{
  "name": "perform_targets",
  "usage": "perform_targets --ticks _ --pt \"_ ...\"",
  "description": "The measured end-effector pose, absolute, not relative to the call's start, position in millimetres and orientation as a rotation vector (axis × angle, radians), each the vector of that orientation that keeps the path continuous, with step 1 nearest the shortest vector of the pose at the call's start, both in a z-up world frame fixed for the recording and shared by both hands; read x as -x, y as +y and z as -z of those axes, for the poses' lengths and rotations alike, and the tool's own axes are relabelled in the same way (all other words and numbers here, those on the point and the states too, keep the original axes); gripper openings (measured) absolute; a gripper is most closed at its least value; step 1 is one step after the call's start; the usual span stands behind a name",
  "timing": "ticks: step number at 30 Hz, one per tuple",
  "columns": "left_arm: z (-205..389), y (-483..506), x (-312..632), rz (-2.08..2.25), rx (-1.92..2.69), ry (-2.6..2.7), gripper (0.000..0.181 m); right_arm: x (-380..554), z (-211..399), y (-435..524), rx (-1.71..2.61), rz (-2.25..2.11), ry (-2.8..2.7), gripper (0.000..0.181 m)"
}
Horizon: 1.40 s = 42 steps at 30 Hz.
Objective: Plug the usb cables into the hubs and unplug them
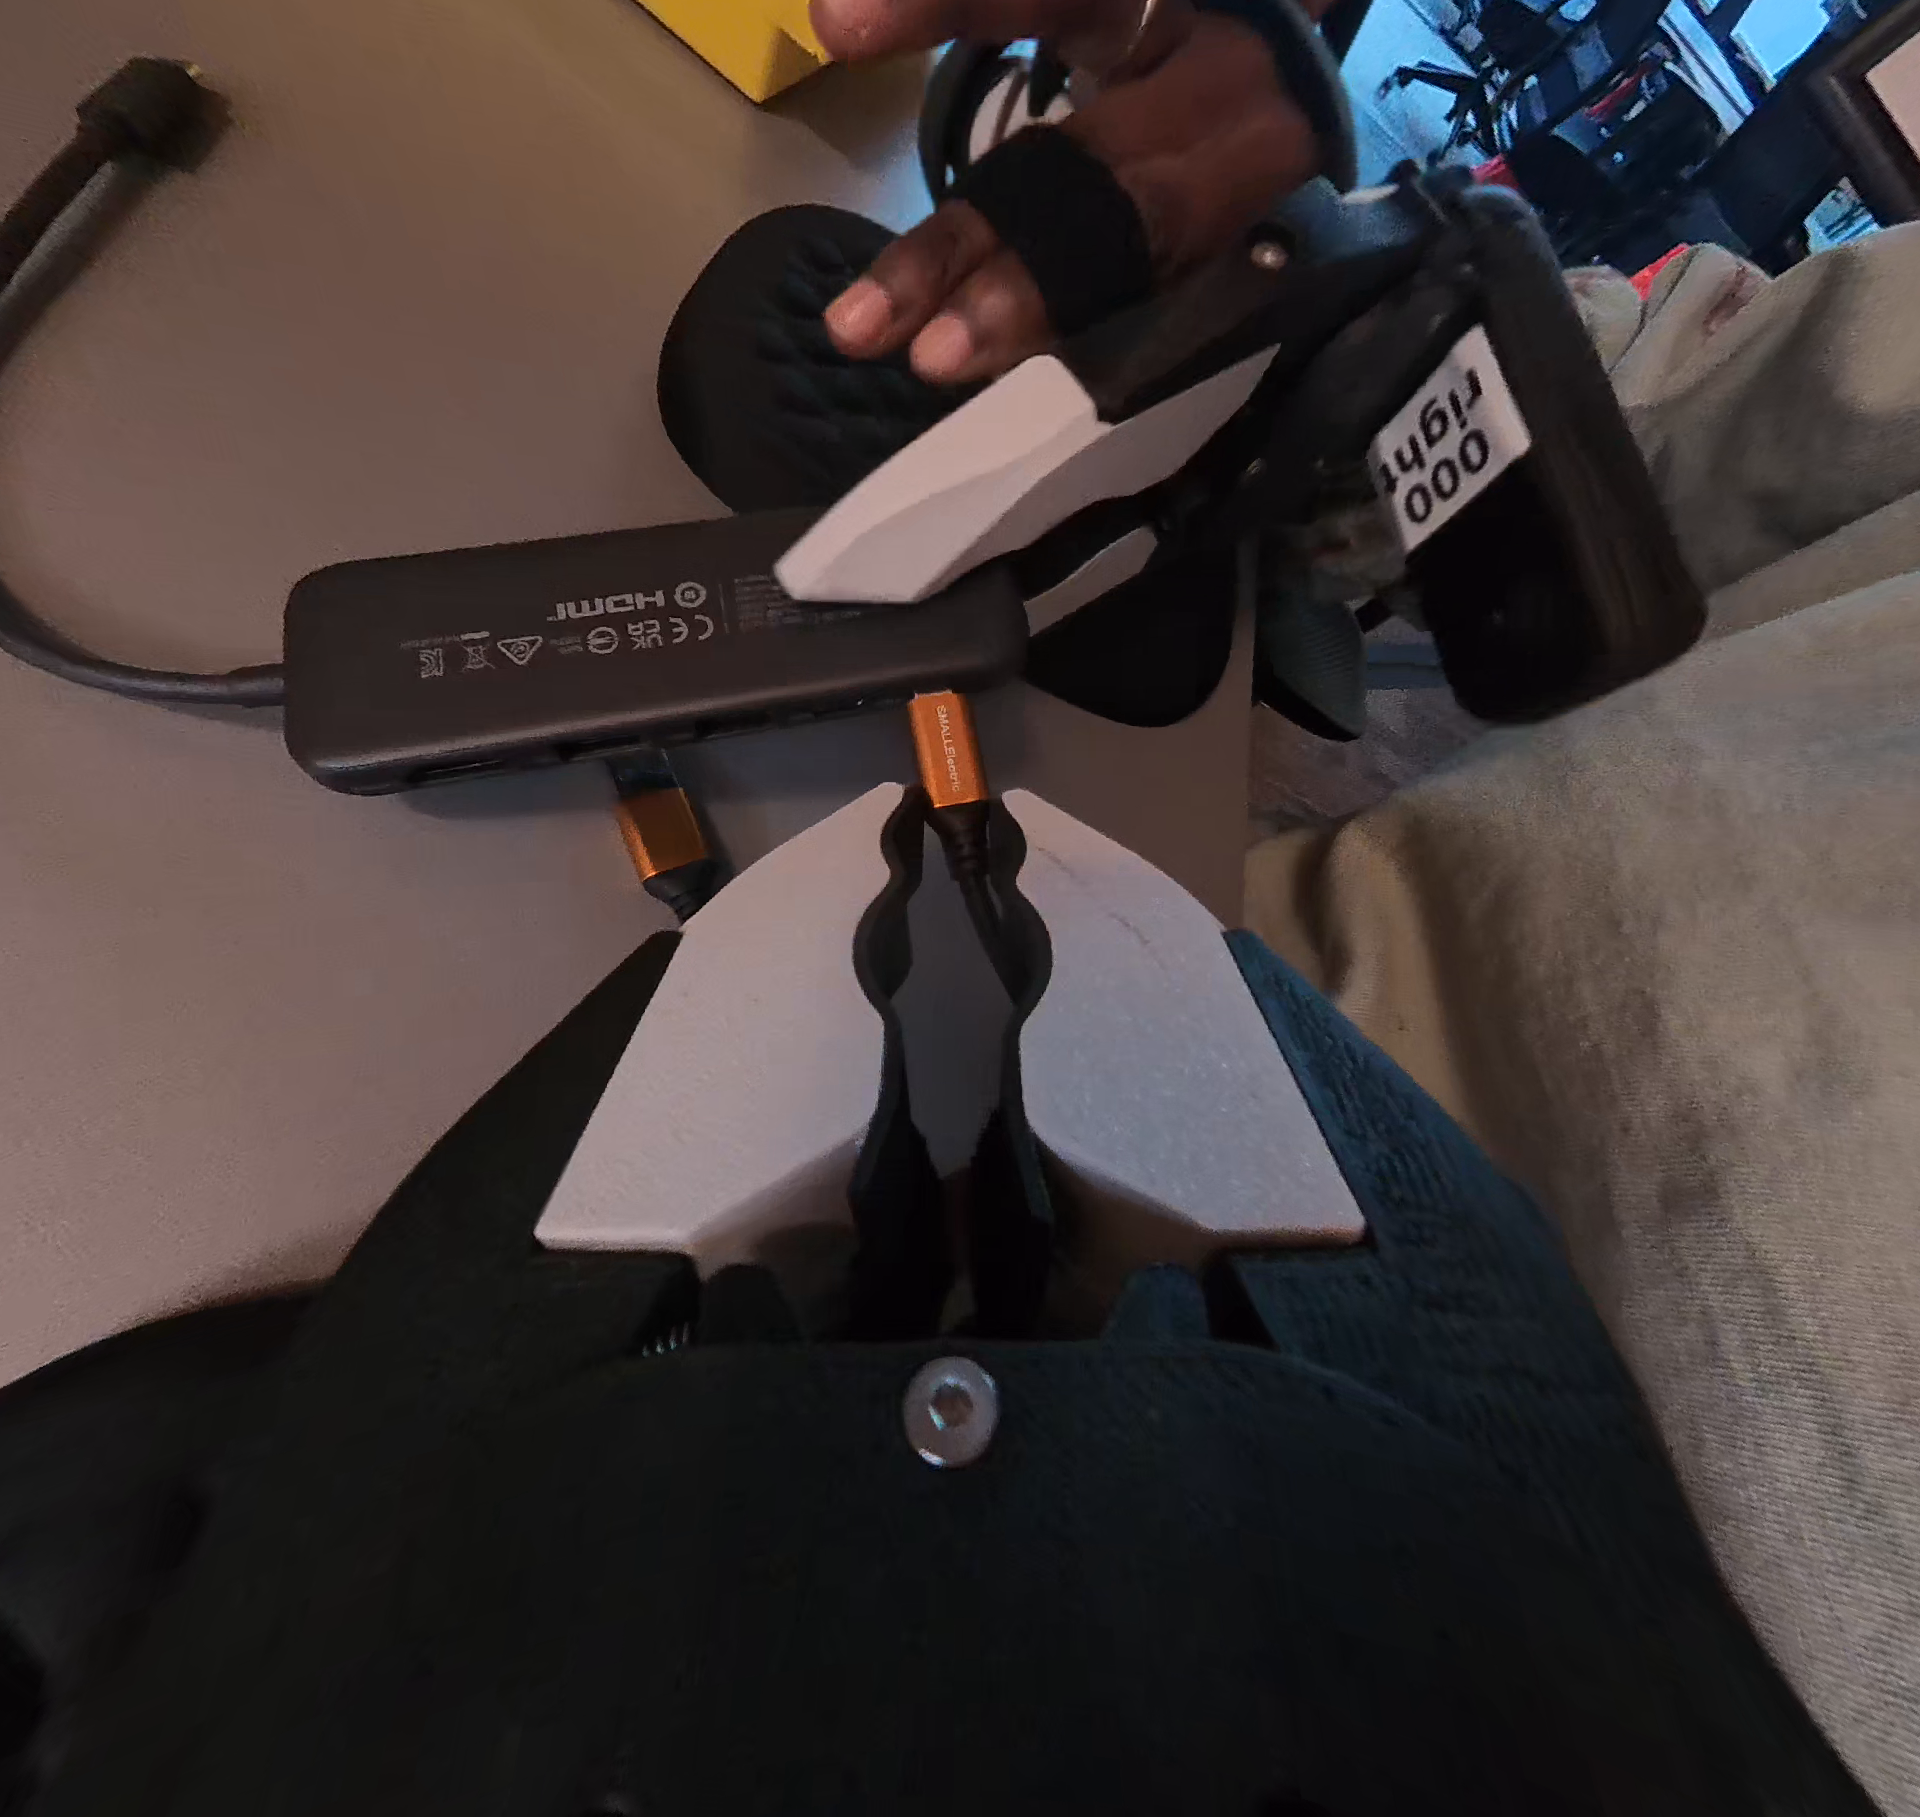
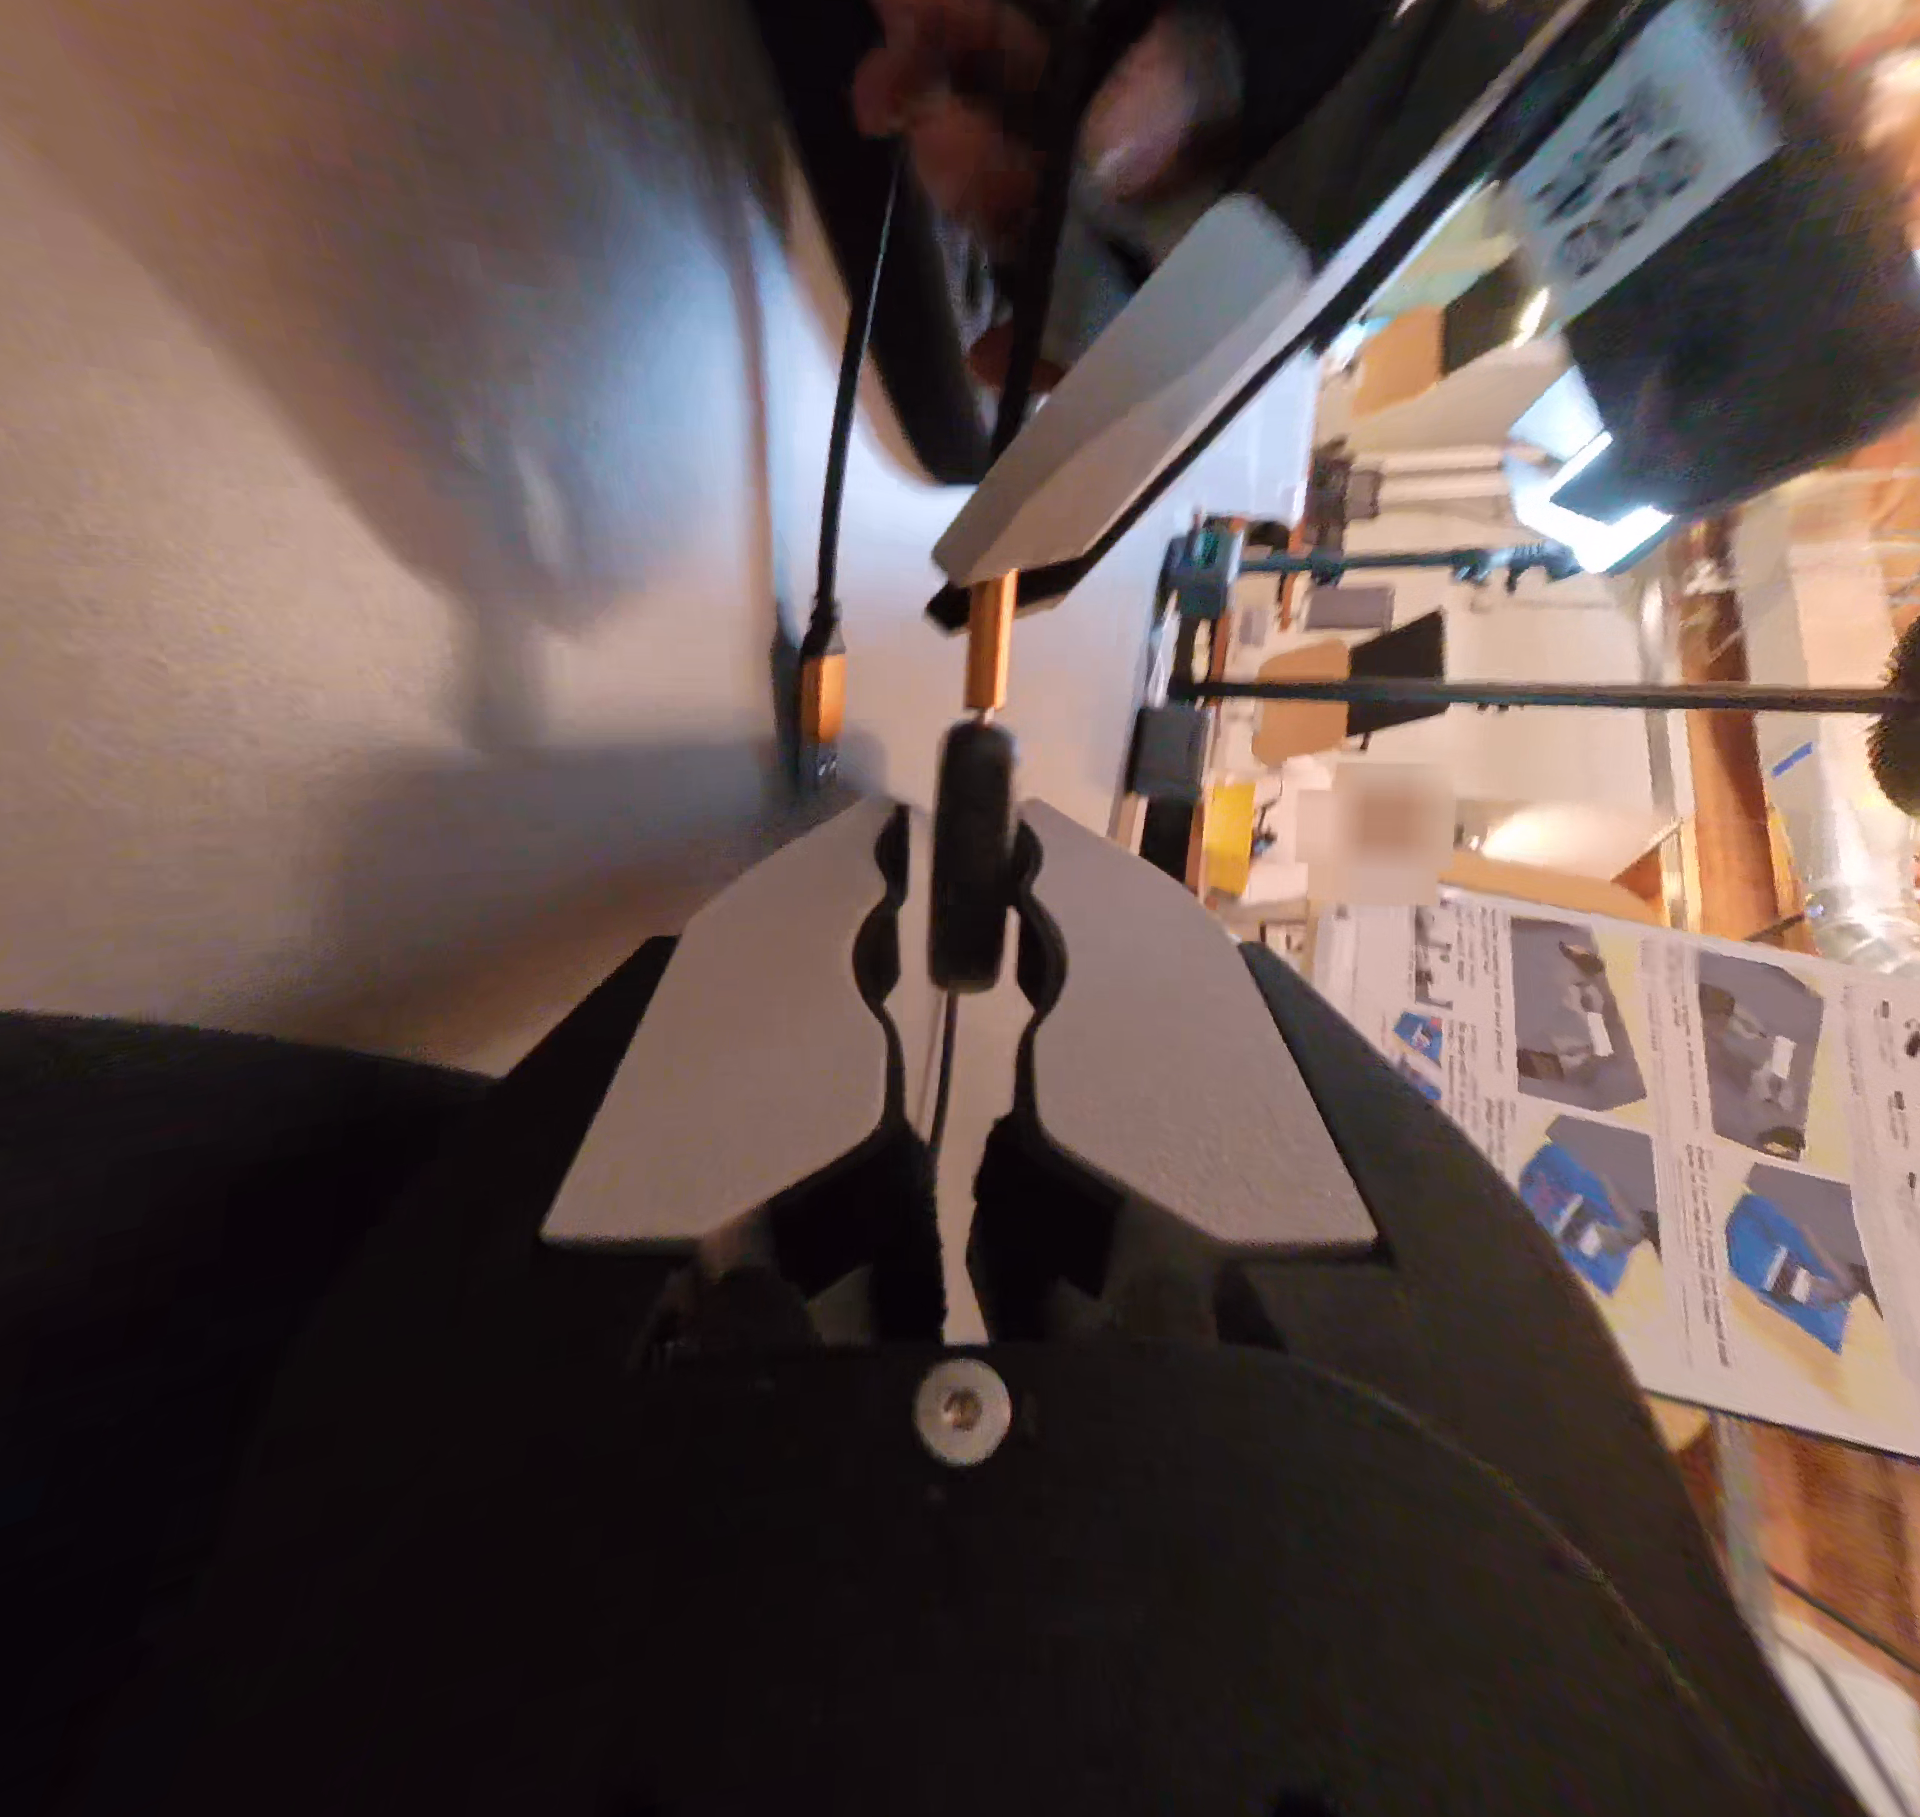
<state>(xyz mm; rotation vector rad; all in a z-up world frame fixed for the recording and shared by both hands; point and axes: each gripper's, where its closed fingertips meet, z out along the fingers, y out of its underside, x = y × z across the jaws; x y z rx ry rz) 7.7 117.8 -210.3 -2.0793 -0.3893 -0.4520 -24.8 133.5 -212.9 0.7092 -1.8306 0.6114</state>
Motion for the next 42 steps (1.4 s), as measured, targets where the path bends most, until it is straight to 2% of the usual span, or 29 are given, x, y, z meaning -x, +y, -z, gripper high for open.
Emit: perform_targets --ticks 1,6,13,21,29,34,37,40,42 --pt "210.9 118.0 -7.6 0.451 2.082 -0.391 0.012 18.8 208.9 130.2 -0.722 -0.682 -1.809 0.012" --pt "211.2 117.7 -9.6 0.446 2.086 -0.375 0.012 12.1 207.8 127.9 -0.734 -0.749 -1.856 0.012" --pt "222.4 112.7 -9.1 0.313 2.234 -0.341 0.011 11.6 214.4 122.5 -0.769 -0.58 -1.912 0.011" --pt "214.0 113.3 -7.7 0.334 2.158 -0.3 0.012 14.3 207.6 123.4 -0.729 -0.614 -1.91 0.012" --pt "144.9 106.2 19.3 -0.155 1.802 -0.165 0.052 22.4 202.4 130.0 -0.447 -0.682 -1.859 0.012" --pt "86.5 63.5 32.2 -0.564 1.543 -0.158 0.052 26.4 192.4 135.4 -0.339 -0.709 -1.787 0.012" --pt "57.0 27.2 35.4 -0.638 1.5 -0.167 0.046 27.6 187.7 140.0 -0.298 -0.728 -1.767 0.012" --pt "50.0 -30.7 54.7 -0.664 1.588 -0.325 0.04 27.7 186.5 142.8 -0.284 -0.729 -1.759 0.012" --pt "70.8 -72.2 64.8 -0.565 1.766 -0.463 0.04 27.6 187.1 141.9 -0.29 -0.727 -1.761 0.012"
